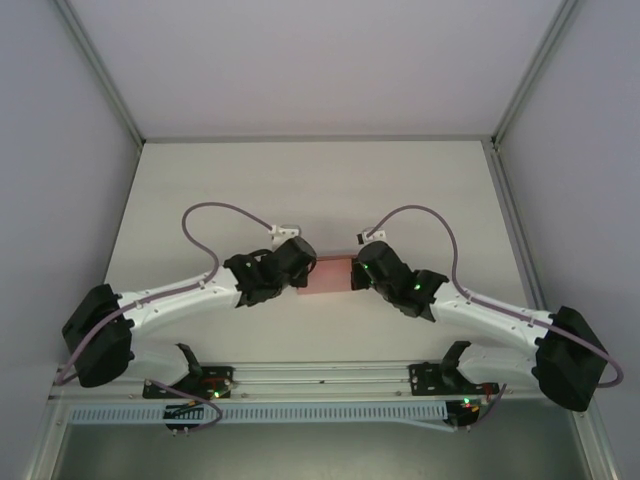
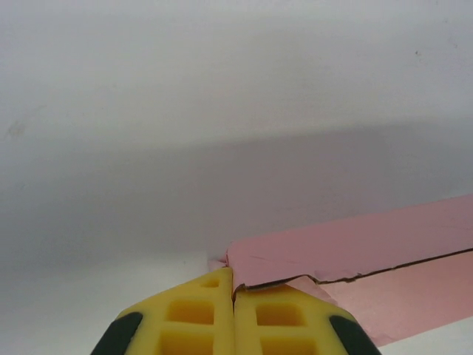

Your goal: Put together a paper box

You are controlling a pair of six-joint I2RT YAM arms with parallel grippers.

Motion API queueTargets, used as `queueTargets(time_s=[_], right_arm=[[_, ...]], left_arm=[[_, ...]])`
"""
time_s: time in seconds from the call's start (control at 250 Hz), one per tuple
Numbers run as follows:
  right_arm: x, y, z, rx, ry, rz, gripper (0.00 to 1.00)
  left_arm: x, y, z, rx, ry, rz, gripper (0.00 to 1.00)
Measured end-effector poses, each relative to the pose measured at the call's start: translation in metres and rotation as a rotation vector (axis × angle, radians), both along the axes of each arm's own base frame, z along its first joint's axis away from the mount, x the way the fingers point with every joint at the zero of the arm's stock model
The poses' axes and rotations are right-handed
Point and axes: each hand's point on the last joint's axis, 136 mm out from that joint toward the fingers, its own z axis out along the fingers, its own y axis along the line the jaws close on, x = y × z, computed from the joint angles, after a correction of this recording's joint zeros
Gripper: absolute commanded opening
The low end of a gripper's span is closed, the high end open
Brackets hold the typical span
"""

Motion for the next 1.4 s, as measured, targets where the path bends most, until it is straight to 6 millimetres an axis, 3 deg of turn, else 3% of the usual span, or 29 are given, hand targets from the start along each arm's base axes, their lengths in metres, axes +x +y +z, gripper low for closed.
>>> queueTargets(time_s=[0.248,0.443,0.475,0.523,0.619,0.743,0.918,1.102,1.294,1.338,1.398], right_arm=[[0.002,0.000,-0.003,0.045,-0.051,-0.005,0.00],[-0.007,-0.006,-0.003,0.059,-0.086,0.015,0.03],[-0.009,-0.008,-0.003,0.063,-0.090,0.018,0.10],[-0.011,-0.008,-0.003,0.067,-0.093,0.026,0.31],[-0.018,-0.005,-0.006,0.067,-0.071,0.063,0.61],[-0.023,0.001,0.001,0.069,-0.039,0.096,0.71],[-0.023,0.005,0.026,0.062,-0.021,0.108,1.00],[-0.015,-0.014,0.038,0.067,-0.006,-0.003,0.99],[0.004,-0.040,0.030,0.152,0.087,-0.174,0.78],[0.004,-0.043,0.026,0.166,0.107,-0.192,0.70],[0.001,-0.042,0.018,0.184,0.143,-0.199,0.68]], left_arm=[[-0.006,-0.002,-0.004,-0.086,-0.114,0.030,0.00],[-0.025,-0.008,-0.006,-0.085,-0.179,0.022,0.00],[-0.027,-0.009,-0.007,-0.079,-0.187,0.025,0.00],[-0.028,-0.011,-0.007,-0.069,-0.200,0.037,0.00],[-0.028,-0.016,-0.007,-0.049,-0.209,0.052,0.00],[-0.028,-0.022,-0.008,-0.021,-0.212,0.059,0.00],[-0.029,-0.019,-0.008,-0.017,-0.209,0.080,0.00],[-0.030,-0.018,-0.007,-0.018,-0.206,0.075,0.00],[-0.031,-0.023,-0.006,0.005,-0.204,0.062,0.05],[-0.031,-0.024,-0.006,0.013,-0.205,0.056,0.05],[-0.031,-0.024,-0.006,0.021,-0.206,0.050,0.05]])
